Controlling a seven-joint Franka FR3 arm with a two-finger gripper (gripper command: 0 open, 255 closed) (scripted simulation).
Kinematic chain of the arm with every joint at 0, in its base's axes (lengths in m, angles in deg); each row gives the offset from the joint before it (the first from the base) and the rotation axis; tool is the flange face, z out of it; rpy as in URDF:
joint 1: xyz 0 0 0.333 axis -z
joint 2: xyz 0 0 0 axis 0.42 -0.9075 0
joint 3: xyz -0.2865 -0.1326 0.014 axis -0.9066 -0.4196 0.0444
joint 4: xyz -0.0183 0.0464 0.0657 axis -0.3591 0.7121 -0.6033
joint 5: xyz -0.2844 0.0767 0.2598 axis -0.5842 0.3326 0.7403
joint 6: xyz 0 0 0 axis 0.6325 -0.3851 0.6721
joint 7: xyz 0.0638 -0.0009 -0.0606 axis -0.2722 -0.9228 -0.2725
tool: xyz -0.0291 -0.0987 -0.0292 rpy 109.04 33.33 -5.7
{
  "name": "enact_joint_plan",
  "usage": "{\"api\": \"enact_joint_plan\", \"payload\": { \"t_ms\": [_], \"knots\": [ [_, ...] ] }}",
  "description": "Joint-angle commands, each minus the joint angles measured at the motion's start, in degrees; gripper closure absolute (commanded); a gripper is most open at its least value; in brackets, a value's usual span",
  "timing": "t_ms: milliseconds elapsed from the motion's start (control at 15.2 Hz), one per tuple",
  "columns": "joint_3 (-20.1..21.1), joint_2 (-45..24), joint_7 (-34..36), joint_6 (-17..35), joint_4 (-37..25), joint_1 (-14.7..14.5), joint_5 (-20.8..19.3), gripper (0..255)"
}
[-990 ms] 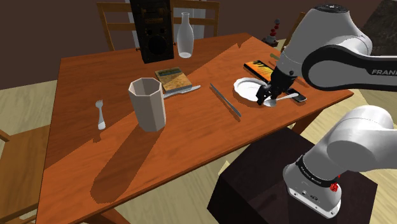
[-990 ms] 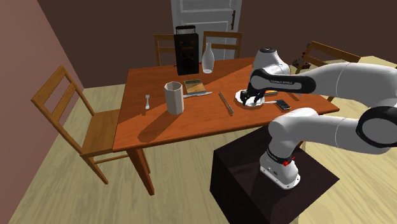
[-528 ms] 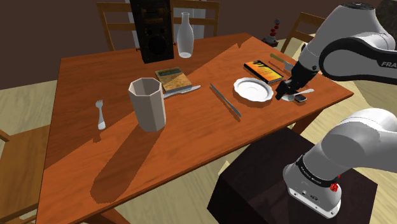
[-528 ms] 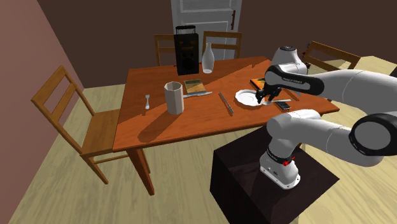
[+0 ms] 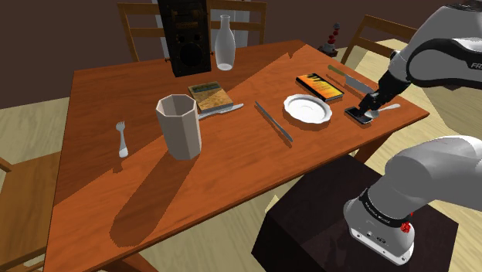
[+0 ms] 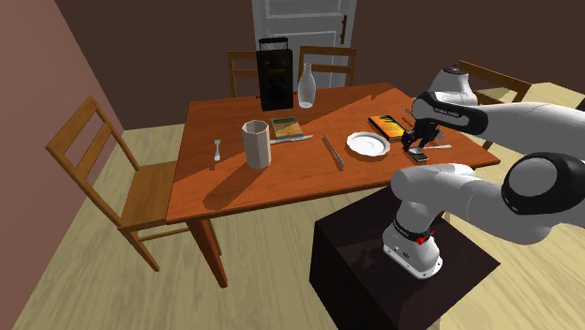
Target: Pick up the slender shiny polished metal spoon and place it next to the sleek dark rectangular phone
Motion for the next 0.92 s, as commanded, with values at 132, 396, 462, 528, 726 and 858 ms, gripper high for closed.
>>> {"api": "enact_joint_plan", "payload": {
  "t_ms": [132, 396, 462, 528, 726, 858],
  "knots": [
    [-6.9, -4.3, -6.6, 1.6, -3.6, 3.0, -4.4, 255],
    [-13.5, -9.7, -12.4, 3.6, -8.3, 3.9, -7.3, 255],
    [-15.1, -11.2, -13.8, 4.1, -9.6, 3.9, -7.8, 255],
    [-16.7, -12.6, -15.2, 4.6, -11.0, 3.7, -8.3, 255],
    [-21.6, -17.0, -19.3, 6.0, -15.5, 2.5, -9.0, 255],
    [-24.9, -19.7, -21.6, 7.5, -17.6, 1.4, -9.3, 255]
  ]
}}
